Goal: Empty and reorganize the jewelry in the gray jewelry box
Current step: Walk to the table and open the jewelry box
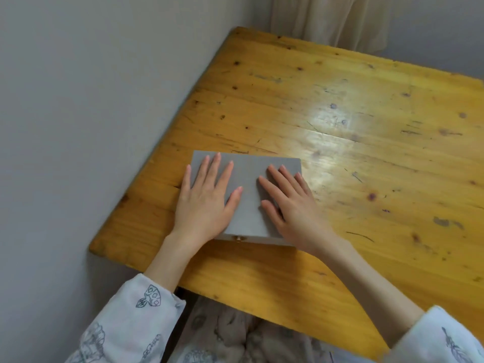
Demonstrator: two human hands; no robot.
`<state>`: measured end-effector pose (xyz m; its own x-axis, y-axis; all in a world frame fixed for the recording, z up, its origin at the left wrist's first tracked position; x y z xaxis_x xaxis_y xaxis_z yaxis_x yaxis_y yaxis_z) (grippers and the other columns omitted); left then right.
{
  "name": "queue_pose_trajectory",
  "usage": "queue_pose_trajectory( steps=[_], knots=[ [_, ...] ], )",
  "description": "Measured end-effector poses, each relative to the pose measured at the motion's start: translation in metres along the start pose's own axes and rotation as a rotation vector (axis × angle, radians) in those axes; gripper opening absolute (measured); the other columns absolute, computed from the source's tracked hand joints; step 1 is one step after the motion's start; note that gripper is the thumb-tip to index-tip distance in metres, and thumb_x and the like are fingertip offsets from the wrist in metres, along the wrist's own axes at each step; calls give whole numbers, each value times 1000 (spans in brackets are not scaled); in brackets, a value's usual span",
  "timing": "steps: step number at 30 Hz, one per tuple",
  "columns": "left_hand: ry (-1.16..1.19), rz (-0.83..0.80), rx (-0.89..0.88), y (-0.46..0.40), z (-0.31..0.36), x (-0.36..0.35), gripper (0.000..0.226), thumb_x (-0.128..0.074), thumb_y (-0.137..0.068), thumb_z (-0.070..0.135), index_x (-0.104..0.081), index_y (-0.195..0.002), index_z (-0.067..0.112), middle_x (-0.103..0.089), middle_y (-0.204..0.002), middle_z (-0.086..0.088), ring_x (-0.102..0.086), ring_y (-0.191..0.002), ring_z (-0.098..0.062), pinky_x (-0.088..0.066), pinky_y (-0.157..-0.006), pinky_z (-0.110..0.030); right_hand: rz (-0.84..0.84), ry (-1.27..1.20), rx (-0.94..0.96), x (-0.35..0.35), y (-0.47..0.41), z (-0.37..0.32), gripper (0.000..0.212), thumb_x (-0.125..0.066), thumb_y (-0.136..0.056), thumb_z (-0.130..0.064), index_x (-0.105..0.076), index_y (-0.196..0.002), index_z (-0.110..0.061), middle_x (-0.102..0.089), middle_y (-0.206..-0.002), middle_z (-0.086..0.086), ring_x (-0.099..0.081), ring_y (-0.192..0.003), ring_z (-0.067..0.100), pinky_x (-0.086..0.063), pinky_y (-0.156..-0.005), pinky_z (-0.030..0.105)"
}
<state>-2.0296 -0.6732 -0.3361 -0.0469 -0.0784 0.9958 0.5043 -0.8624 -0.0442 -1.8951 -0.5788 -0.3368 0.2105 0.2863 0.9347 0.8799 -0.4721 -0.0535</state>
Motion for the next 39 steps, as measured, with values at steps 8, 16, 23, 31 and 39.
queue_pose_trajectory(
  steps=[8,16,23,31,39],
  knots=[
    [59,49,-228,42,2,4,65,-3,-90,52,-16,-146,22,-11,-156,2,-5,-143,-12,1,-115,-35,60,126,-148,-4,37,-23,47,-18,-101,-34,-18,-147,-23,-11,-157,-1,-1,-145,15,13,-114,38],
    [-14,229,-274,79,3,-6,78,-61,-70,61,-47,-132,15,-49,-138,-7,-45,-128,-23,-29,-107,-43,174,119,-154,-13,69,-34,51,-31,-100,-32,-17,-147,-19,-12,-157,3,-3,-145,16,10,-113,26],
    [4,343,-170,76,18,-9,66,-81,-61,38,-57,-117,13,-60,-123,-10,-55,-117,-27,-37,-100,-51,221,15,-137,-18,73,-28,60,-53,-92,-19,-25,-145,-20,-18,-155,1,-10,-145,17,-4,-111,24],
    [-58,346,-284,73,15,-5,66,-82,-61,33,-60,-116,3,-62,-119,-19,-59,-110,-33,-47,-93,-50,320,-57,-144,-20,72,-23,56,-61,-88,-18,-39,-139,-19,-33,-149,2,-24,-141,19,-16,-109,24],
    [-63,350,-375,69,9,7,59,-77,-65,45,-66,-110,7,-66,-113,-15,-64,-104,-30,-53,-83,-44,381,-129,-162,-19,70,-22,50,-63,-86,-20,-48,-133,-15,-42,-143,3,-33,-136,21,-27,-110,32]
  ],
)
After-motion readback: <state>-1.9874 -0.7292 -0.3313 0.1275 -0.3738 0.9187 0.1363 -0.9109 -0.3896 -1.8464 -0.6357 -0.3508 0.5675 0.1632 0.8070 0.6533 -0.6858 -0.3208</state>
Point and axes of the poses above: each hand's wrist, its own y-axis away from the middle knuckle, its own x-axis out of the back of the hand, z = x × y, the point moved 4 cm from there along -y, towards the middle knuckle
